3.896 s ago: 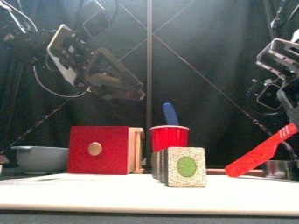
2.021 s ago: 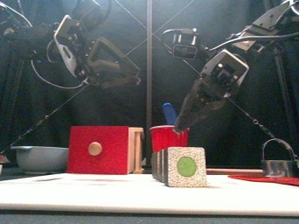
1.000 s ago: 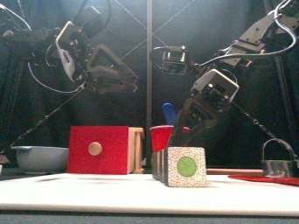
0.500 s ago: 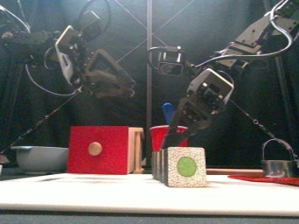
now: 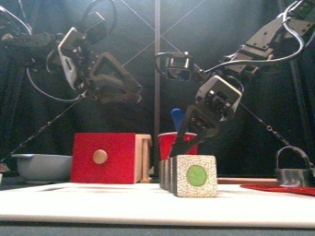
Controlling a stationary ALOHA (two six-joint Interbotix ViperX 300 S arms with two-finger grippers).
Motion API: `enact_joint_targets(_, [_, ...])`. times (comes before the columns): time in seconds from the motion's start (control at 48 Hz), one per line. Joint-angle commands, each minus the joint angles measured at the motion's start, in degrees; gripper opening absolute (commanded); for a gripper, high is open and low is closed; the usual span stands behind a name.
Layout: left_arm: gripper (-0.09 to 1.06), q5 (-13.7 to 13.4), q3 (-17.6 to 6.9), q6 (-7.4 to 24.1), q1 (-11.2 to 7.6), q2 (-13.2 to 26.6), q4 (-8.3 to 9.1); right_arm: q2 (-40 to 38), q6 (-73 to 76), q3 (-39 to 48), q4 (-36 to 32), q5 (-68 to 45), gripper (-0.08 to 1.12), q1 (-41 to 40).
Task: Place sushi on board then cut the sushi with the knife then place the pieces on the plate
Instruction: Place the 4 sushi pieces on the plate
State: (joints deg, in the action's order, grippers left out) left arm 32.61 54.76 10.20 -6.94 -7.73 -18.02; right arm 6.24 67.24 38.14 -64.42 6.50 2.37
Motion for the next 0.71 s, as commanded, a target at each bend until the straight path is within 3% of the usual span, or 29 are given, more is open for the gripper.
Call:
enact_joint_targets(0.021, [0.76, 0.62, -0.53, -0.09, 0.09, -0.79, -0.09, -0.53, -0.09, -0.53, -0.09, 0.53, 0.81, -0.88])
enact_joint_targets(0.708, [0.76, 0.62, -0.35, -0.18, 0.09, -0.79, -0.09, -3.87, 0.09, -0.62, 2.46, -1.41, 0.81, 2.46])
